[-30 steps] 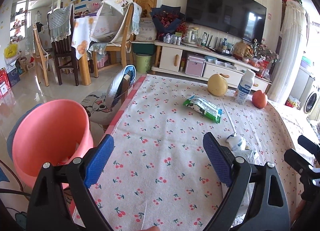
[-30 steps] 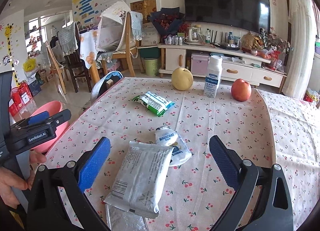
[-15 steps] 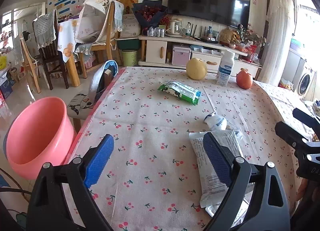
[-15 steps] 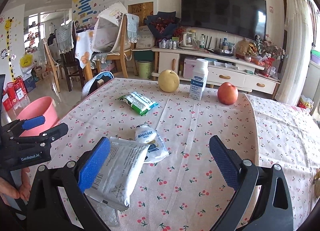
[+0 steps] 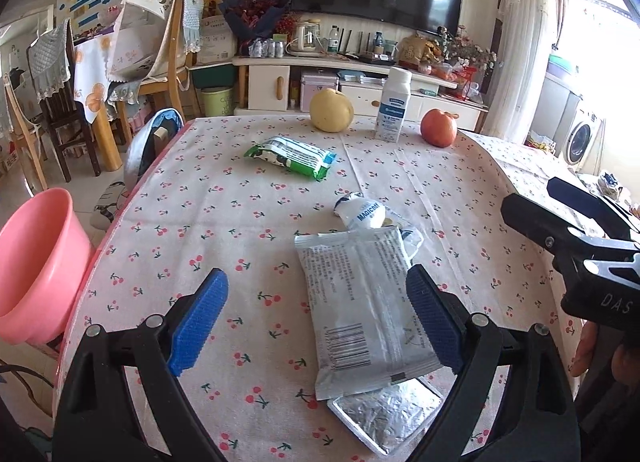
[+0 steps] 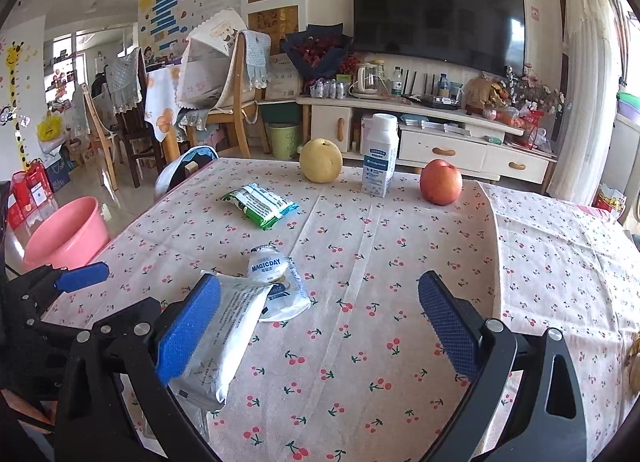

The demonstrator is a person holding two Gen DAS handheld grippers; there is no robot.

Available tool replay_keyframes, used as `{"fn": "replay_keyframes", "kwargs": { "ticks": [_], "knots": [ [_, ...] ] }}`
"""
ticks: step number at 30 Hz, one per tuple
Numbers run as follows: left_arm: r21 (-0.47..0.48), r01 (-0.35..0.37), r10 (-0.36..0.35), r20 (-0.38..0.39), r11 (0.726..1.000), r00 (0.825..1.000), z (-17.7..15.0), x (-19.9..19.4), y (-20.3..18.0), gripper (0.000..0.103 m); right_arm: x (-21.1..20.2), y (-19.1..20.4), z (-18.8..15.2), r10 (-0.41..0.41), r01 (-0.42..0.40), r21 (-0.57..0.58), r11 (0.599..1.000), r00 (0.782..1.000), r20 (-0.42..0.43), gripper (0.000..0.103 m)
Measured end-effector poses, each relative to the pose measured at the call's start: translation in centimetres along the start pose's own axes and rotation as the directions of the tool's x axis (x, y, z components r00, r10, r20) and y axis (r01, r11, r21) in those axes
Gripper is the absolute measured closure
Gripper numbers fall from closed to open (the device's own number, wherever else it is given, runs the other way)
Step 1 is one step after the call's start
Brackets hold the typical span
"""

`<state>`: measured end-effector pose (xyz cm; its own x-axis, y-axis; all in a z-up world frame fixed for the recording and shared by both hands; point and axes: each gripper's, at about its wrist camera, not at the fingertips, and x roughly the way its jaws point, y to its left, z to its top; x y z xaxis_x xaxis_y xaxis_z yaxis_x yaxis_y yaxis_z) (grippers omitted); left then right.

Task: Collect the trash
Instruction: 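Return both tools to the table toward the grey-white paper packet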

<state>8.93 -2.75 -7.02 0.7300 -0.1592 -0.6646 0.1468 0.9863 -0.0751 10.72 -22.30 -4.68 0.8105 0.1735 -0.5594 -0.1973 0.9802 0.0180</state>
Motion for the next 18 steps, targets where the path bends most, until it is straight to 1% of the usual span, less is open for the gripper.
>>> {"fn": "replay_keyframes", "kwargs": {
  "ticks": [8, 13, 18],
  "knots": [
    [0.018, 0.014, -0.014, -0.036, 1.000, 0.999, -0.5, 1.2, -1.7, 0.012, -0.2, -0.6, 0.1, 0.002, -0.002, -0.001, 1.000, 1.000, 0.010, 0.005],
    [0.024, 0.011, -0.010, -0.062, 1.000, 0.998, -0.6, 2.2, -2.1, 0.012, -0.1, -0.6, 0.2, -0.004, 0.005, -0.024, 1.000, 1.000, 0.017, 0.005],
    [0.022, 0.013, -0.011, -0.093, 1.000, 0.996, -0.8, 3.3, -2.4, 0.012, 0.8, -0.4, 0.3, 0.015, -0.015, -0.028, 1.000, 1.000, -0.007, 0.005]
  ]
}}
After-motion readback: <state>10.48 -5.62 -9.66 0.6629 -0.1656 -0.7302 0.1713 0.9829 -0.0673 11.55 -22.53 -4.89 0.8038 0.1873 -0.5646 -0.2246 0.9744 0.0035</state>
